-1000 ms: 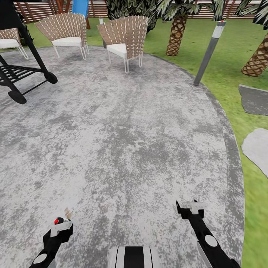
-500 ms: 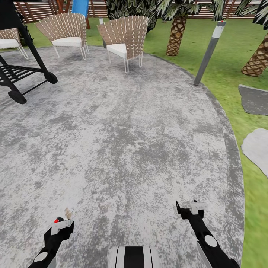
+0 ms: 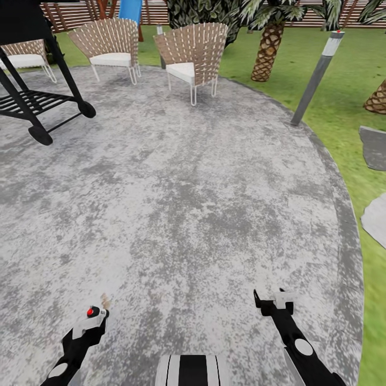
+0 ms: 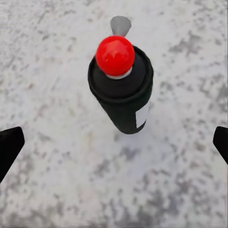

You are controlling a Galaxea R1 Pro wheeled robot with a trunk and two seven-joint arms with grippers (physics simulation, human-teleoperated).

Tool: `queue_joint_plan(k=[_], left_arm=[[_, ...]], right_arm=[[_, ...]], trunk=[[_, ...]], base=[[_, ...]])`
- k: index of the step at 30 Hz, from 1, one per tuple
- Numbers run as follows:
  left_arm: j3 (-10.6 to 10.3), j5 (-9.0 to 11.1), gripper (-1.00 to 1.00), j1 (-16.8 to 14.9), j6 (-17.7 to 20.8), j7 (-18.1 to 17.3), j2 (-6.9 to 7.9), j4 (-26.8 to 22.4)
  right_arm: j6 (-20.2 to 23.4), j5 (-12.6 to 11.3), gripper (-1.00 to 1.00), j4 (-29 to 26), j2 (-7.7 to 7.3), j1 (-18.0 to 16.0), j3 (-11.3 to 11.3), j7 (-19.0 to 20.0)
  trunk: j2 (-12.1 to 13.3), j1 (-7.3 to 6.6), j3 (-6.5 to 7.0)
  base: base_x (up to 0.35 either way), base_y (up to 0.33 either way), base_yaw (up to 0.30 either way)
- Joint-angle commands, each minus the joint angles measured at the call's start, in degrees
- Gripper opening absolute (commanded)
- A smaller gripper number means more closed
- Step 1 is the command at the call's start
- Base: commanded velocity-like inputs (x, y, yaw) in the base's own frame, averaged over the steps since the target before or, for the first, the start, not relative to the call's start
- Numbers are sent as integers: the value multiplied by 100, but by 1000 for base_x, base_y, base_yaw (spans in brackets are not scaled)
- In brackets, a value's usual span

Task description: In the garden, pick up the pesticide atomizer on the floor and spray pesticide onto both trees until each tree trunk is fully covered.

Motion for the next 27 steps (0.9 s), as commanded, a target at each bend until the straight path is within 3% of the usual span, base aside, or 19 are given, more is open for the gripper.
queue_joint_plan(k=[1, 27], left_arm=[[-11, 225, 100, -3, -17, 5, 1, 3], [-19, 328, 100, -3, -26, 13, -9, -292]], right_arm=[[-16, 6, 100, 2, -1, -1, 0, -1], [-16, 10, 100, 8, -1, -1, 2, -1]], trunk=[[-1, -1, -3], [-1, -1, -3]], base=[[0, 0, 77], [0, 0, 6]])
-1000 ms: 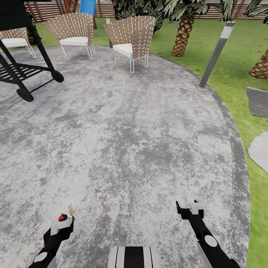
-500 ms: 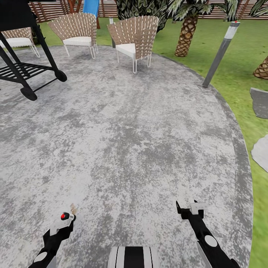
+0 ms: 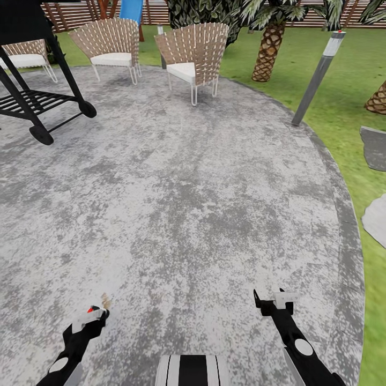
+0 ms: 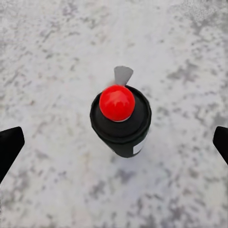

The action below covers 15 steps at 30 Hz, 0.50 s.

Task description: In the garden, pick up the pesticide atomizer on the floor and spray pesticide onto both trees until each tree trunk is fully covered.

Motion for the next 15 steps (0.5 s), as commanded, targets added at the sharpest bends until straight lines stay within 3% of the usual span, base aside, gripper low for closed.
queue_joint_plan(k=[1, 4, 10, 15], left_arm=[[-12, 52, 100, -2, -17, 9, 2, 2], [-13, 162, 100, -2, -201, 9, 3, 0], [-26, 194, 100, -2, -380, 9, 5, 8], [-30, 197, 100, -2, -383, 9, 4, 8]], right_arm=[[-16, 7, 100, 4, -1, -2, 2, -1], [-16, 7, 100, 0, -1, -2, 6, -1], [-16, 5, 100, -3, -1, -2, 7, -1], [-16, -1, 100, -3, -1, -2, 6, -1]], trunk=[[-1, -1, -3], [-1, -1, -3], [-1, -1, -3], [-8, 12, -114]], base=[[0, 0, 0], [0, 0, 0], [0, 0, 0], [0, 0, 0]])
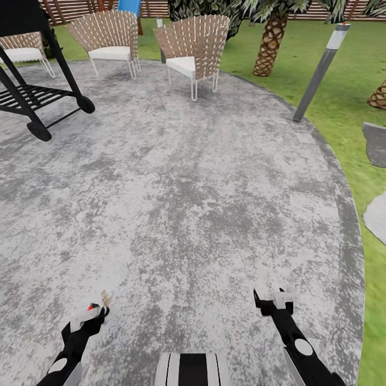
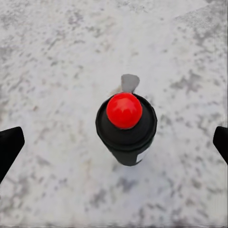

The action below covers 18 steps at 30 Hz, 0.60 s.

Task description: In the garden, pick up the pesticide atomizer on the floor and spray pesticide onto both trees until each tree trunk is fully covered.

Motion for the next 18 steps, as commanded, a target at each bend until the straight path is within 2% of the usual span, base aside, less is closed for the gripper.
queue_joint_plan(k=[1, 18], left_arm=[[-11, 24, 100, -2, -15, 11, 2, 2], [-16, 19, 100, -2, -28, 11, 0, 5]], right_arm=[[-16, 5, 100, 3, -1, -2, 1, -1], [-16, 4, 100, 3, -1, -2, -7, -1]], trunk=[[-3, 1, -26], [-25, 45, -522]], base=[[0, 0, 0], [0, 0, 0]])
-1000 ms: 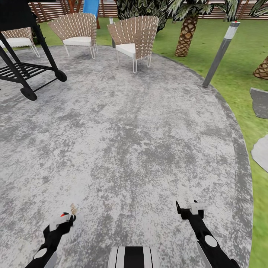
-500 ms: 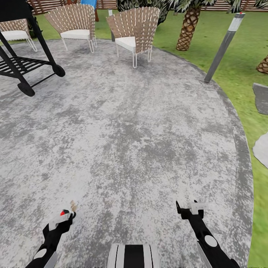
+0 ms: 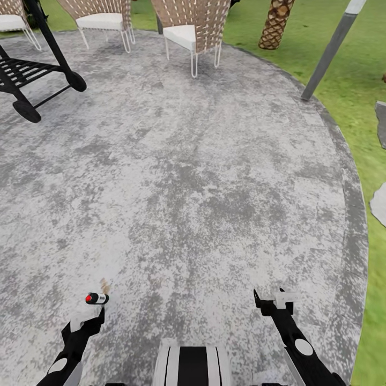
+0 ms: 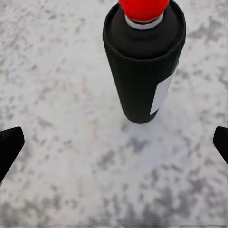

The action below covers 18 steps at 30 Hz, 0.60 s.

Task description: In the garden, pick up the pesticide atomizer on the floor and spray pesticide onto both trees until each tree trunk is fully covered.

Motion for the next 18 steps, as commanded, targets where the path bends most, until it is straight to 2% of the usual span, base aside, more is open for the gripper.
queue_joint_plan(k=[1, 8, 18], left_arm=[[-10, 23, 100, -2, -17, 11, 1, 3], [-12, 23, 100, -2, -17, 11, 1, 3], [-10, 18, 100, -2, -19, 11, 1, 4]], right_arm=[[-16, 6, 100, 3, -1, -2, 0, -1], [-16, 6, 100, 3, -1, -2, 0, -1], [-16, 6, 100, -1, -1, -2, 0, -1]], trunk=[[-3, 1, -35], [-12, 19, -253], [-12, 19, -310]], base=[[0, 0, 0], [0, 0, 0], [0, 0, 0]])
